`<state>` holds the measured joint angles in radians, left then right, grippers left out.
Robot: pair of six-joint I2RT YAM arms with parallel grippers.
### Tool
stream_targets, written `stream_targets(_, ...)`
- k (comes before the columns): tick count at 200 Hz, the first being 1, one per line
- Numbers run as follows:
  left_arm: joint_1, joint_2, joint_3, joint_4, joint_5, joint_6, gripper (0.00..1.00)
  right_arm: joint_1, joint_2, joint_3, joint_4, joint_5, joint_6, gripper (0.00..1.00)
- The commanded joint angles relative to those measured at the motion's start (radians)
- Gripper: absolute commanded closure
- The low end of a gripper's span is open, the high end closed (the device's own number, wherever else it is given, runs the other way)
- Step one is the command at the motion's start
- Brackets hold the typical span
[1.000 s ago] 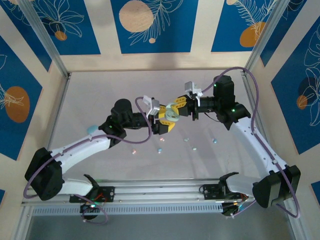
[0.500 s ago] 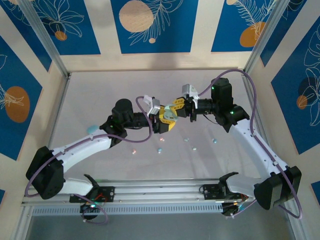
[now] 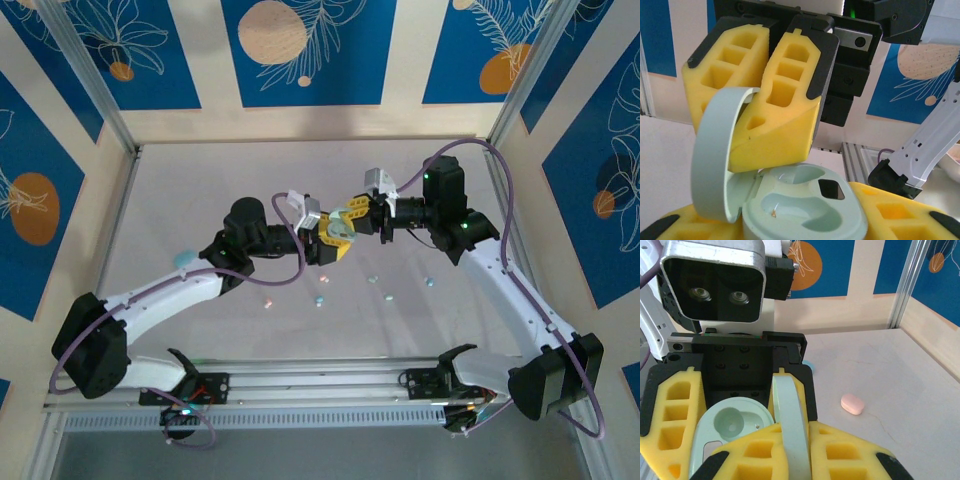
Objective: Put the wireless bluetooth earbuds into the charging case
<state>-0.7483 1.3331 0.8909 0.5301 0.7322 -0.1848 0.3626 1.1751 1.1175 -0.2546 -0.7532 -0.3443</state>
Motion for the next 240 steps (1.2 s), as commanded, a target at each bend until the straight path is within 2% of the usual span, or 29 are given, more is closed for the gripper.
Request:
stream_targets(1, -0.006, 0.005, 0.034, -0.008, 0.015, 0.013, 0.56, 0.008, -0.017, -0.010, 0.006, 0.003, -0.003, 1.00)
stream_targets(24, -0.005, 0.004, 0.033, -0.014, 0.020, 0.018, 0.54, 0.007, -0.017, -0.010, 0.009, 0.005, 0.001, 1.00)
stream_targets(54, -0.004, 0.003, 0.039, -0.022, 0.021, 0.022, 0.64, 0.007, -0.015, -0.012, 0.010, 0.007, 0.002, 1.00)
stream_targets(79, -0.006, 0.005, 0.040, -0.023, 0.022, 0.025, 0.68, 0.008, -0.015, -0.013, 0.011, 0.008, 0.011, 0.97)
stream_targets(108, -0.005, -0.002, 0.032, -0.012, 0.005, 0.027, 0.73, 0.007, -0.018, -0.013, 0.015, 0.028, 0.036, 0.86)
stream_targets(139, -0.006, -0.017, 0.010, 0.008, -0.016, 0.037, 0.74, 0.008, -0.039, -0.016, 0.032, 0.063, 0.103, 0.58)
stream_targets(172, -0.004, -0.039, -0.024, 0.023, -0.069, 0.059, 0.74, -0.004, -0.082, 0.009, 0.052, 0.110, 0.282, 0.46)
stream_targets(190, -0.005, -0.049, -0.047, 0.037, -0.100, 0.064, 0.74, -0.015, -0.105, 0.038, 0.029, 0.175, 0.409, 0.42)
stream_targets(218, -0.005, -0.070, -0.081, 0.057, -0.156, 0.068, 0.74, -0.064, -0.134, 0.103, -0.116, 0.415, 0.641, 0.40)
stream_targets(230, -0.005, -0.079, -0.097, 0.069, -0.174, 0.068, 0.75, -0.116, -0.145, 0.095, -0.197, 0.535, 0.777, 0.39)
stream_targets(240, -0.005, -0.088, -0.106, 0.071, -0.181, 0.069, 0.74, -0.175, -0.147, 0.066, -0.264, 0.581, 0.887, 0.42)
